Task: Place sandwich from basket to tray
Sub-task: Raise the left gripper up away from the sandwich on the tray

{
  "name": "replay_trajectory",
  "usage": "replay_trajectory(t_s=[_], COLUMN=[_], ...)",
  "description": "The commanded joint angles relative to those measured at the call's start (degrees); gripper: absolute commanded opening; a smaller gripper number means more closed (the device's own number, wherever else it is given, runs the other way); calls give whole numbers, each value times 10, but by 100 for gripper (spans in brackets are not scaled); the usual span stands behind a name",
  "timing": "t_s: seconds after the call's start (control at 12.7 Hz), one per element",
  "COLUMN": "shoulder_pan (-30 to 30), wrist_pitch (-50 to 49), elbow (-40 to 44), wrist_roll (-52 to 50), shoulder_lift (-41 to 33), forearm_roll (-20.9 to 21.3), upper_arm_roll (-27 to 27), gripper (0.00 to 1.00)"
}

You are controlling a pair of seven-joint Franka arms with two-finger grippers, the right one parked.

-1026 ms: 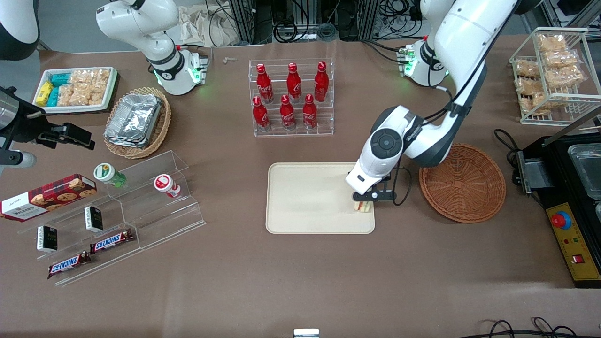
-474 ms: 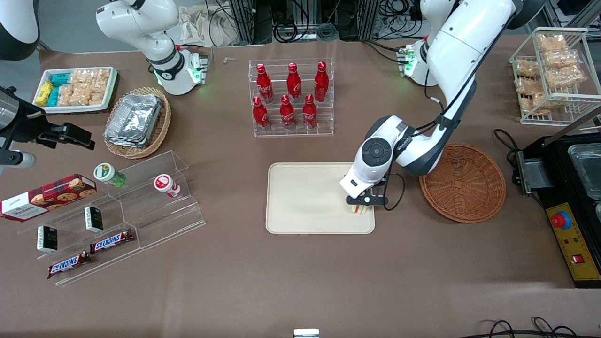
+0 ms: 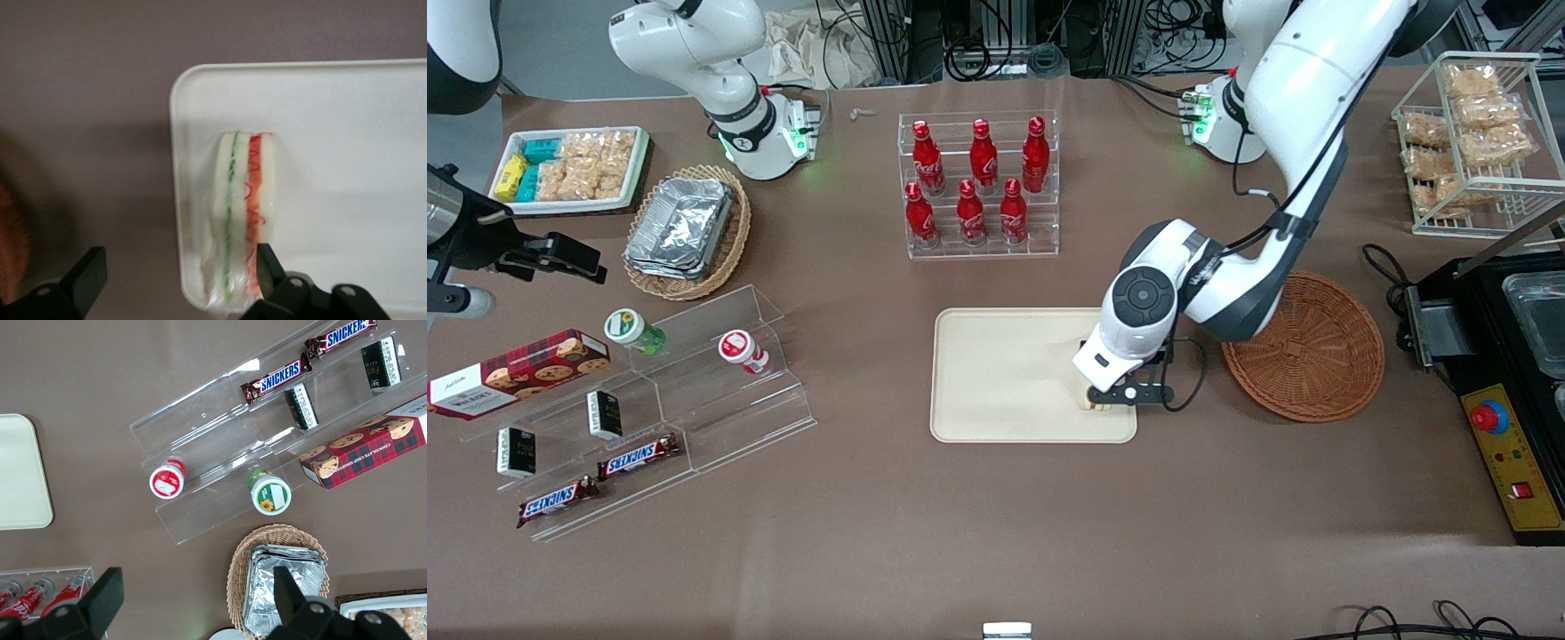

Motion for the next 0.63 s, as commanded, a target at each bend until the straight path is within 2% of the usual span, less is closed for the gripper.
replay_trajectory(t_s=[0.0,0.55], shoulder_pan=[-2,71], wrist_pitch=[-80,-111], elbow=[49,49], wrist_roll=[-3,104], shoulder_lift=[-35,-153], forearm_roll=[2,-42], upper_arm_roll=[-7,-6], gripper=[100,100])
